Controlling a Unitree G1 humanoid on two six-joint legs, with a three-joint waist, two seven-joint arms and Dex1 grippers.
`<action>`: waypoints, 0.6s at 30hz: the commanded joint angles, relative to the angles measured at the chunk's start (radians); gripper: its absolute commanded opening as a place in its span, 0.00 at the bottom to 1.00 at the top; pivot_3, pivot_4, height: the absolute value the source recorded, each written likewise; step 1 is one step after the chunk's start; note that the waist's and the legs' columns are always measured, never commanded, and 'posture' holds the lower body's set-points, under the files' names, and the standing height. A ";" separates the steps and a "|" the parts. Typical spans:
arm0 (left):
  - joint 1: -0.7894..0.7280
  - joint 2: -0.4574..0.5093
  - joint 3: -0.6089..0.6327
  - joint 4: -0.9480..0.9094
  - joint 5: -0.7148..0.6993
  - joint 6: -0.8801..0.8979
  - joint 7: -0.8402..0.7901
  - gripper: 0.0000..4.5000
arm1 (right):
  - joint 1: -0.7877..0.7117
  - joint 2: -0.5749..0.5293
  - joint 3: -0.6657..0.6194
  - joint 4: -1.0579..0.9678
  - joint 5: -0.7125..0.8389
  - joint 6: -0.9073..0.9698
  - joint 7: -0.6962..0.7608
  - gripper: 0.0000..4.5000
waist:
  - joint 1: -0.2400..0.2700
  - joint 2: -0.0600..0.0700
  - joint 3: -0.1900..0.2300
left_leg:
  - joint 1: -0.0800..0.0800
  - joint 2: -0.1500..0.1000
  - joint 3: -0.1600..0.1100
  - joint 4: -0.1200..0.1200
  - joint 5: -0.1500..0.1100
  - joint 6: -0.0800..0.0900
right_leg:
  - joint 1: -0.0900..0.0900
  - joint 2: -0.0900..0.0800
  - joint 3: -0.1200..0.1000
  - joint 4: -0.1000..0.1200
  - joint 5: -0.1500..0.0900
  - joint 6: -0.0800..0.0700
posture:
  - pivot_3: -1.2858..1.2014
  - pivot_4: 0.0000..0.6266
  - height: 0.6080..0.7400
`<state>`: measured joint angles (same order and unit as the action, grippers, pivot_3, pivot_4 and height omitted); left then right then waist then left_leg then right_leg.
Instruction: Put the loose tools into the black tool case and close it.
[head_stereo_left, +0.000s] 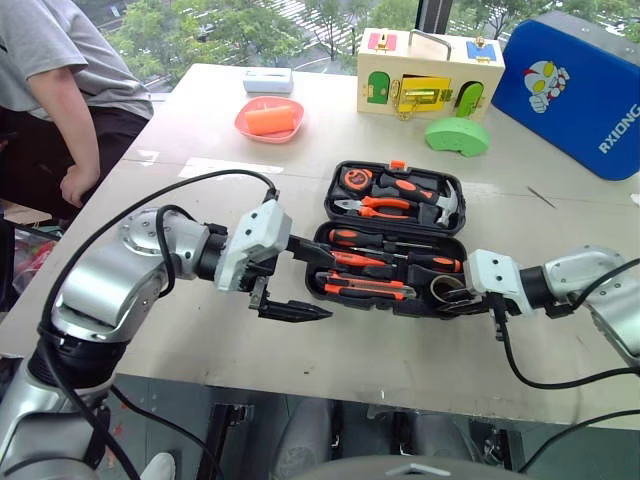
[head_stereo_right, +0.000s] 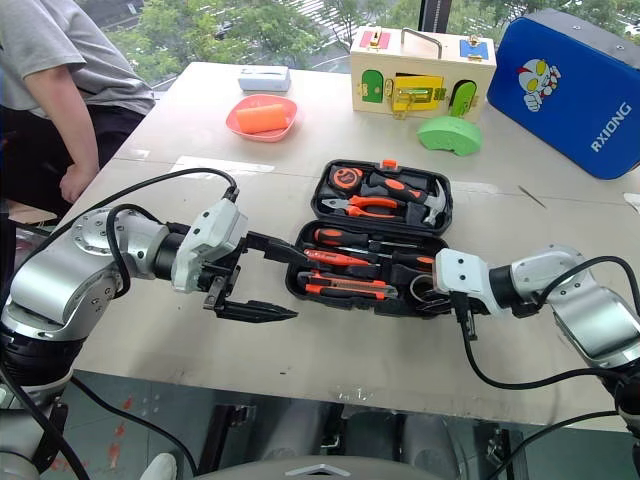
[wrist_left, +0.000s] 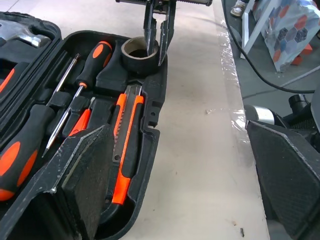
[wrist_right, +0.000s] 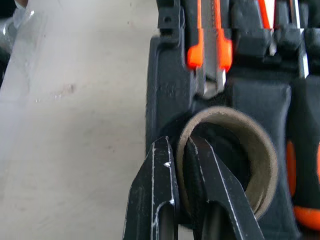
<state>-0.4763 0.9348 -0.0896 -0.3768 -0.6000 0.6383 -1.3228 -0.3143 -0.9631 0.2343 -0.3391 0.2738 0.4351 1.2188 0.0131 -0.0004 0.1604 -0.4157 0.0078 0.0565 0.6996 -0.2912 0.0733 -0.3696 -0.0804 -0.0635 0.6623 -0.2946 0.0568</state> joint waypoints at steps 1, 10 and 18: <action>-0.024 -0.006 0.011 0.000 0.005 -0.022 0.000 1.00 | -0.001 -0.007 -0.024 -0.026 0.007 0.007 0.006 0.01 | 0.000 0.000 0.000 | 0.000 0.000 0.000 0.000 0.000 0.000 | 0.000 0.000 0.000 0.000 0.000 0.000 | 0.52 0.24 0.96; -0.040 -0.014 0.007 0.014 0.014 -0.027 -0.004 1.00 | -0.006 0.006 -0.010 -0.031 0.001 0.019 -0.002 0.01 | 0.000 0.000 0.000 | 0.000 0.000 0.000 0.000 0.000 0.000 | 0.000 0.000 0.000 0.000 0.000 0.000 | 0.52 0.24 0.96; -0.038 -0.020 0.007 0.014 0.018 -0.024 -0.001 1.00 | -0.003 0.012 -0.027 -0.037 0.025 0.030 0.002 0.40 | 0.001 0.000 0.000 | 0.000 0.000 0.000 0.000 0.000 0.000 | 0.000 0.000 0.000 0.000 0.000 0.000 | 0.52 0.24 0.96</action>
<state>-0.5022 0.9141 -0.0905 -0.3459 -0.5786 0.6256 -1.3239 -0.3233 -0.9531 0.2155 -0.3420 0.2767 0.4576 1.2045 0.0138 -0.0005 0.1603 -0.4158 0.0078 0.0565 0.6996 -0.2912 0.0733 -0.3696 -0.0802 -0.0638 0.6620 -0.2946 0.0568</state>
